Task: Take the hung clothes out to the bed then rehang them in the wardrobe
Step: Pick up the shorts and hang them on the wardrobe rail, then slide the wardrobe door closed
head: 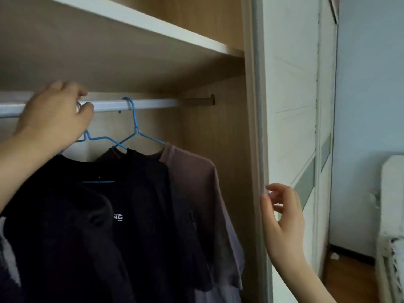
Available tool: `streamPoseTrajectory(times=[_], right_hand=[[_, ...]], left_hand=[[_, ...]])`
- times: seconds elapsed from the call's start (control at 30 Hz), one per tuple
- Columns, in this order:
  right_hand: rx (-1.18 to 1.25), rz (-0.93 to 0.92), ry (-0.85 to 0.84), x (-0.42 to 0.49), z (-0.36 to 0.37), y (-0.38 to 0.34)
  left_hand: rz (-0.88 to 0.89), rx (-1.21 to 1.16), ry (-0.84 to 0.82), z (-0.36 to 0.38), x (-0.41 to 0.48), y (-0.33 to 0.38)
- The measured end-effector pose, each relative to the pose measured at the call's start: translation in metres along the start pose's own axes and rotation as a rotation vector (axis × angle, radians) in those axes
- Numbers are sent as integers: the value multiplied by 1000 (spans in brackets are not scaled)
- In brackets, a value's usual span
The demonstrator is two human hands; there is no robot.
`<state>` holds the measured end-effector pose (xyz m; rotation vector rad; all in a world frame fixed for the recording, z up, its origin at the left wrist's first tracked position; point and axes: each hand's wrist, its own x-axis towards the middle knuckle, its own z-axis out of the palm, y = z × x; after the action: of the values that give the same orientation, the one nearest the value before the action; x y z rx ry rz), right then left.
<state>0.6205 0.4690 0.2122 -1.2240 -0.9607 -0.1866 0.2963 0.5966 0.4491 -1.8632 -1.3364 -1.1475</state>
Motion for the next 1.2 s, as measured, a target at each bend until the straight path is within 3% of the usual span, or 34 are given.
streamPoseTrajectory(times=[0.13, 0.3, 0.47, 0.57, 0.8, 1.2], right_hand=[[-139, 242, -38, -9, -14, 62], [-91, 348, -233, -13, -13, 109], [-6, 359, -319, -18, -15, 128], [-12, 329, -344, -25, -15, 145], [58, 331, -336, -29, -13, 153], [177, 306, -467, -77, -17, 110]], left_hand=[[83, -315, -64, -3, -38, 83], [123, -536, -319, 27, -91, 178], [-58, -796, -689, 86, -132, 249], [-192, -1031, -811, 123, -159, 276], [-346, -1165, -436, 156, -198, 299], [-395, -1154, -289, 110, -230, 260]])
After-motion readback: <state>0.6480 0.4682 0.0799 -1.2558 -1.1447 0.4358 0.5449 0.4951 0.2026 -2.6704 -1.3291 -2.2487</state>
